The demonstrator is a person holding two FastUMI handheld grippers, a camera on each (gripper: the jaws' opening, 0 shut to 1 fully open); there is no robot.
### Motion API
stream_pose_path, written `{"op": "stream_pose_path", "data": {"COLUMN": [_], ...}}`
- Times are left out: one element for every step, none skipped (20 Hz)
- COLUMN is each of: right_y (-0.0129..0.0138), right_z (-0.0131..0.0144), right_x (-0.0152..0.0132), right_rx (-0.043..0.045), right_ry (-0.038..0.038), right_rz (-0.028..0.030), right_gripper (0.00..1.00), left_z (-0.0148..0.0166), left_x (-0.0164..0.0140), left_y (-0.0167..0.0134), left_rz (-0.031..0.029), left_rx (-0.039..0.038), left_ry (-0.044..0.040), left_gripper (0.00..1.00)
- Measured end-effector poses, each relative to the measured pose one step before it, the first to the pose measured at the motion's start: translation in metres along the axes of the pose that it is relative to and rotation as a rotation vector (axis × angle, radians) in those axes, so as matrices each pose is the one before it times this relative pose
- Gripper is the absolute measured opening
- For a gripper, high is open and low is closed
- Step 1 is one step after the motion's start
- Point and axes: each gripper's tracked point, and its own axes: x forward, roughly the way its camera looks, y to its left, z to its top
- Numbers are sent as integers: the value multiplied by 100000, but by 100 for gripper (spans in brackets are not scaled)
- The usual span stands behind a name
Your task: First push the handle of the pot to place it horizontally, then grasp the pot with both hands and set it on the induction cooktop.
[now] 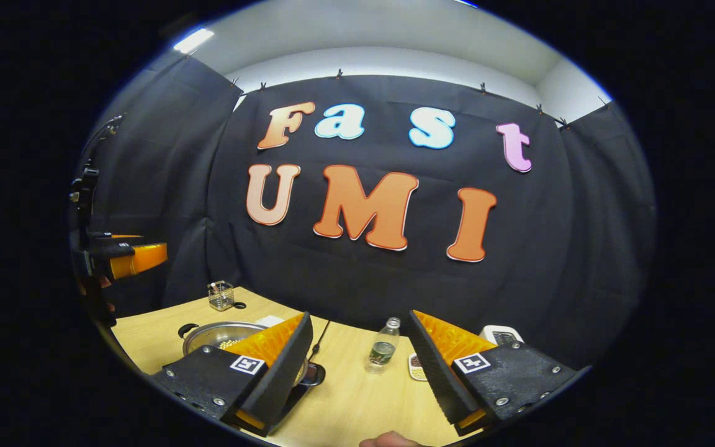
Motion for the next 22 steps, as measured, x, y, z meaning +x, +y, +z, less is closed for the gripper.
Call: {"op": "stream_pose_path", "data": {"right_y": [-984,-1305,-1513,-1563,-1253,-1161,-1287,-1428,-1632,-1633,-1416,-1009,-1049,-971,-796,-507,-394,-540,-441,-193,-166,-308], "right_z": [1257,1338,1352,1088,1056,991,935,766,791,803,819,781,713,556,382,311,116,218,658,870,551,348], "right_x": [-1335,-1061,-1069,-927,-1031,-1232,-976,-636,-652,-624,-564,-202,-136,-162,-44,-150,-328,-315,-67,-124,47,37], "right_rx": [507,-322,-1115,-1188,-1179,-887,14,-211,-162,-77,265,-273,-491,-256,-493,-599,-821,-346,1226,1496,1021,787], "right_ry": [-1761,-2561,-2708,-2414,-1472,-1190,-1064,-714,-581,-652,-1184,-1705,-2271,-1967,-1532,-803,983,1440,272,-877,-607,-1035], "right_rz": [-101,-1233,-2191,-2744,-1504,-922,-1316,-1858,-2313,-2752,-2464,-1636,-1717,-2142,-1591,-931,-221,-35,-198,437,308,68], "right_gripper": [95,95,95,95,95,97,95,95,97,95,98,95,95,95,95,97,97,95,95,97,97,95], "left_z": [1715,2032,2191,1660,1487,1606,1390,1179,930,858,654,402,333,648,775,842,1006,564,-126,104,966,934], "left_x": [-622,-989,-876,-691,-629,-609,-410,-468,-409,-386,-315,-326,-223,-252,-236,-253,-251,-122,-304,-656,-266,-324], "left_y": [-126,-169,-411,-267,-145,34,161,-27,-83,-265,-231,69,129,28,332,421,343,-128,-603,-615,-82,-32], "left_rz": [-504,-330,-1286,-1127,-367,-130,204,450,61,-835,-1707,-1456,-96,137,1625,2183,2074,693,-885,-152,-130,400], "left_rx": [-575,-891,-1127,-344,480,850,713,561,-167,-494,-248,-141,-403,175,1005,1235,5,-1033,-981,-1091,-523,-341], "left_ry": [-2972,-3124,-3096,-2099,-1985,-2604,-2374,-1760,-1057,-201,468,1243,599,-550,-1285,-1781,-2292,-1228,1219,-441,-1839,-2324], "left_gripper": [99,99,99,98,98,98,98,98,98,98,98,98,99,98,98,98,98,98,98,98,98,98]}}
